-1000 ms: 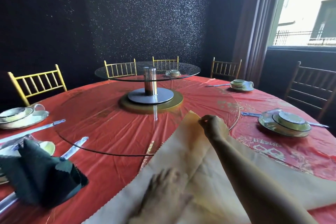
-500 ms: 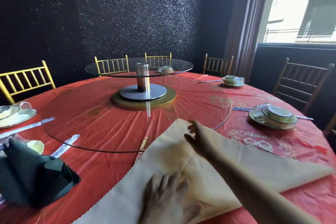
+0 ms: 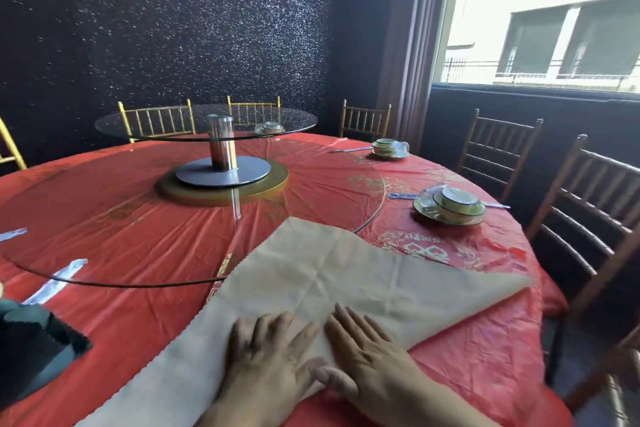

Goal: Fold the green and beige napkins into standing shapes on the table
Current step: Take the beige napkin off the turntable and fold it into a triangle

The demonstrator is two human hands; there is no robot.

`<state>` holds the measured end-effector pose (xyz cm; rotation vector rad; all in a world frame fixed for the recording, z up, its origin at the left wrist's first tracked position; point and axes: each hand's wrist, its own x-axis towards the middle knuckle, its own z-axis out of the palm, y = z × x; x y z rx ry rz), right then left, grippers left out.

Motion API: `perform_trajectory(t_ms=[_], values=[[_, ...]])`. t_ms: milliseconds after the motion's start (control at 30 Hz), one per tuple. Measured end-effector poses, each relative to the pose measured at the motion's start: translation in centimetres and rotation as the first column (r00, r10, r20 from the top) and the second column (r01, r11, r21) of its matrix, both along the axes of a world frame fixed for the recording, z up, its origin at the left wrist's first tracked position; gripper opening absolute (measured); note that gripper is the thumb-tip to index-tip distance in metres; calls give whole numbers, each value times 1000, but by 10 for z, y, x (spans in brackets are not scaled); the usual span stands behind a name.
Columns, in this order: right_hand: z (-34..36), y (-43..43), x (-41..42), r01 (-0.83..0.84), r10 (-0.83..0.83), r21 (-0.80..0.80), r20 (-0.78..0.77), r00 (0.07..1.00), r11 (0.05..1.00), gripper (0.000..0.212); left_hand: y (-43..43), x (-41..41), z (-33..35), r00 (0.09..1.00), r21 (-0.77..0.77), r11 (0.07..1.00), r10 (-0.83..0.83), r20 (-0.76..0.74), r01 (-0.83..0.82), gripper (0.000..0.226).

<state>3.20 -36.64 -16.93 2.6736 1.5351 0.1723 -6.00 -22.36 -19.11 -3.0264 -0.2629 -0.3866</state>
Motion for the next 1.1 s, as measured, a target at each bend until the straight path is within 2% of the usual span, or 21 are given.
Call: perform_trajectory(t_ms=[33, 67, 133, 167, 200, 233, 333, 367, 400, 500, 533, 667, 800, 867, 967, 1100], values=[[4, -3, 3, 74, -74, -35, -5, 997, 997, 80, 17, -9, 3, 981, 49, 997, 51, 186, -61, 52], [6, -8, 7, 143, -143, -68, -1, 990, 987, 83, 19, -12, 1, 960, 29, 994, 95, 264, -106, 55], [16, -19, 21, 198, -201, -72, -47, 978, 978, 110, 27, -1, -8, 970, 94, 982, 144, 198, -165, 58], [15, -25, 31, 182, -182, -6, -41, 982, 983, 129, 17, -1, -7, 976, 72, 985, 141, 164, -154, 58], [19, -34, 37, 175, -176, -21, -42, 984, 984, 141, 14, 2, -11, 979, 49, 993, 101, 178, -112, 58], [25, -42, 43, 193, -197, -48, -102, 975, 980, 147, 19, 0, -4, 986, -12, 997, 79, 148, -78, 59], [24, -66, 71, 399, -399, -46, -224, 889, 916, 155, 27, -2, -7, 965, 29, 995, 84, 249, -94, 57], [24, -75, 81, 463, -455, -25, -244, 857, 886, 154, 24, -2, -4, 974, 5, 997, 78, 213, -81, 57], [24, -82, 91, 521, -504, -10, -268, 821, 854, 148, 24, -1, -6, 976, -4, 998, 70, 205, -70, 57], [25, -102, 119, 649, -629, -39, -292, 720, 760, 100, 26, 0, -8, 961, 13, 997, 70, 266, -76, 57], [24, -108, 129, 674, -656, -51, -298, 694, 737, 93, 26, 0, -7, 958, 18, 997, 61, 281, -69, 57], [23, -127, 157, 732, -716, -59, -275, 641, 678, 94, 25, 1, -4, 966, -20, 997, 81, 247, -78, 58], [22, -135, 169, 749, -738, -46, -220, 638, 661, 90, 24, 0, -3, 973, -30, 996, 90, 214, -86, 58], [24, -139, 170, 745, -723, 12, -234, 651, 667, 79, 23, 0, -3, 971, -50, 995, 100, 217, -92, 59], [29, -142, 179, 714, -679, 219, -220, 700, 665, 57, 22, -1, 0, 974, -66, 994, 104, 201, -92, 59], [44, -136, 188, 690, -664, 240, -191, 723, 683, 38, 20, -3, 6, 977, -84, 992, 106, 183, -92, 56]])
